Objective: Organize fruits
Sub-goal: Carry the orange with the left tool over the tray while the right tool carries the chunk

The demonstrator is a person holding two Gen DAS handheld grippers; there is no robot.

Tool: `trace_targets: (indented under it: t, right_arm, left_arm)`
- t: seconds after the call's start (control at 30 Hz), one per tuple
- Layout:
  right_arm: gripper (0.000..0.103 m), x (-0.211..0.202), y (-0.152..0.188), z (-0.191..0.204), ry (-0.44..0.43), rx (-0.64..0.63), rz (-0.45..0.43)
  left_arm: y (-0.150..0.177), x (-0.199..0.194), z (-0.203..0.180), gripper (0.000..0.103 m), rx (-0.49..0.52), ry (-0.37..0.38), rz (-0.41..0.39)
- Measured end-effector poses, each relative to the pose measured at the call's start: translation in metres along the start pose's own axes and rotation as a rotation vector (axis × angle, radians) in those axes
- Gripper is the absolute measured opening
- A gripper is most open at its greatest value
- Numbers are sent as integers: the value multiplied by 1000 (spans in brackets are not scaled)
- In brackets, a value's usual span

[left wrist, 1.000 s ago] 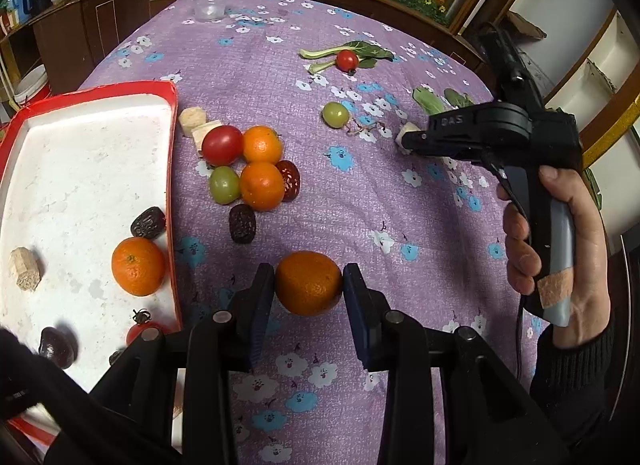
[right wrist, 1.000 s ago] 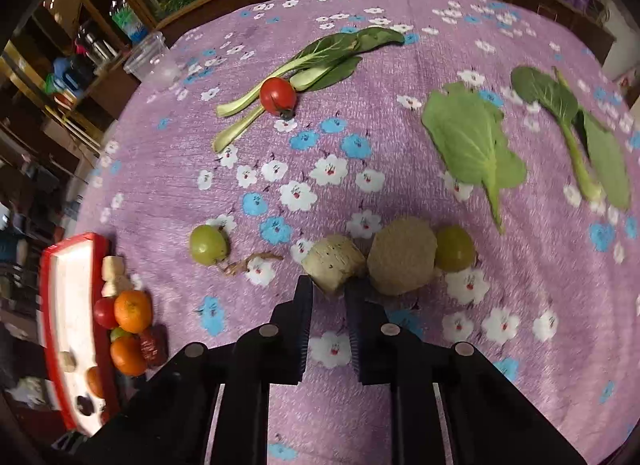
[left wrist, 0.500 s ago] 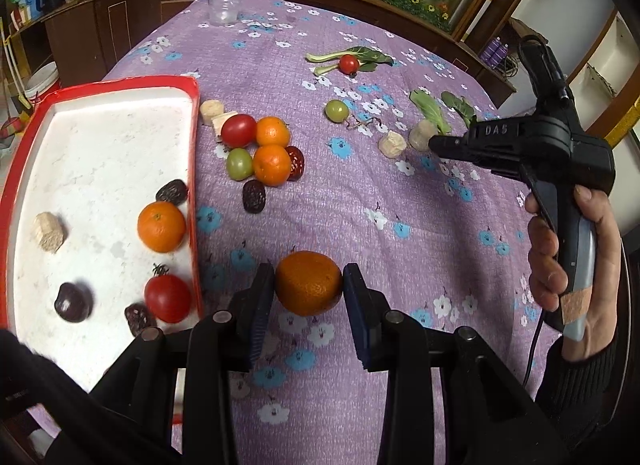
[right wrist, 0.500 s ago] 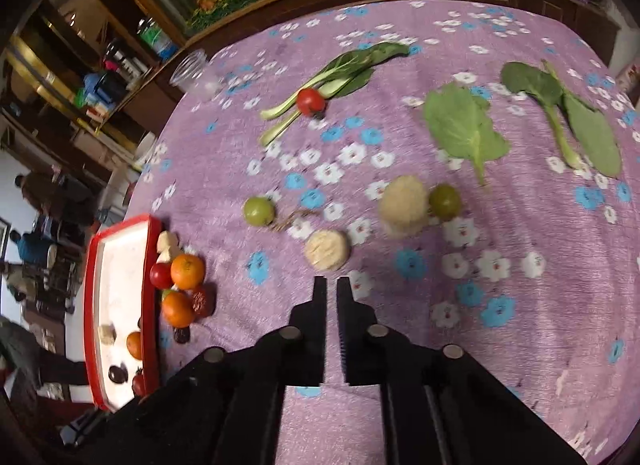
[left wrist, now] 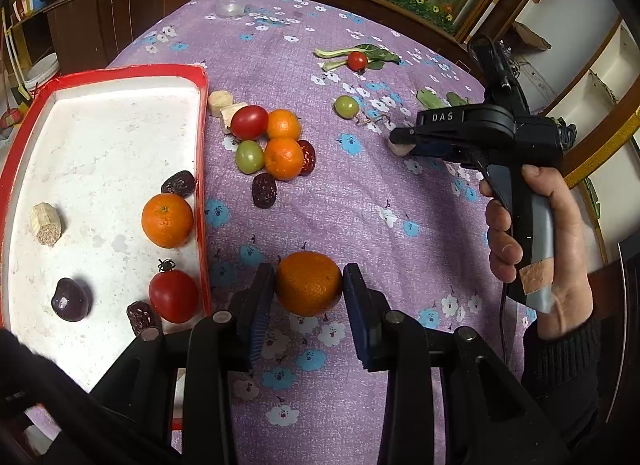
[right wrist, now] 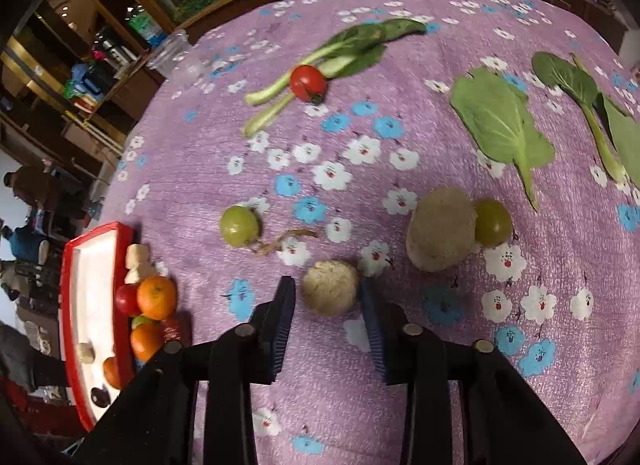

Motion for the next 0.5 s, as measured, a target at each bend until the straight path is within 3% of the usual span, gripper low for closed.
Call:
trace_targets:
  t: [0.27,0.5]
  right_arm:
    - [30,-21,20,10,2,-43,-27]
    - [30,-68,57,64,-55,-192,-83]
  left_arm:
    - [0,-4,0,33,-6,1,-6]
    - [4,-32,5,33,-25,-3,-34]
Point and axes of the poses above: each gripper's, at about its wrist camera, not at the fingertips, and x roughly the way its jaws point, z to its left, y to its underside, the point moved 6 cm from there along x, roughly the way its jaws point, and after that the axes turned 11 degrees about z, right-handed, at the moved point
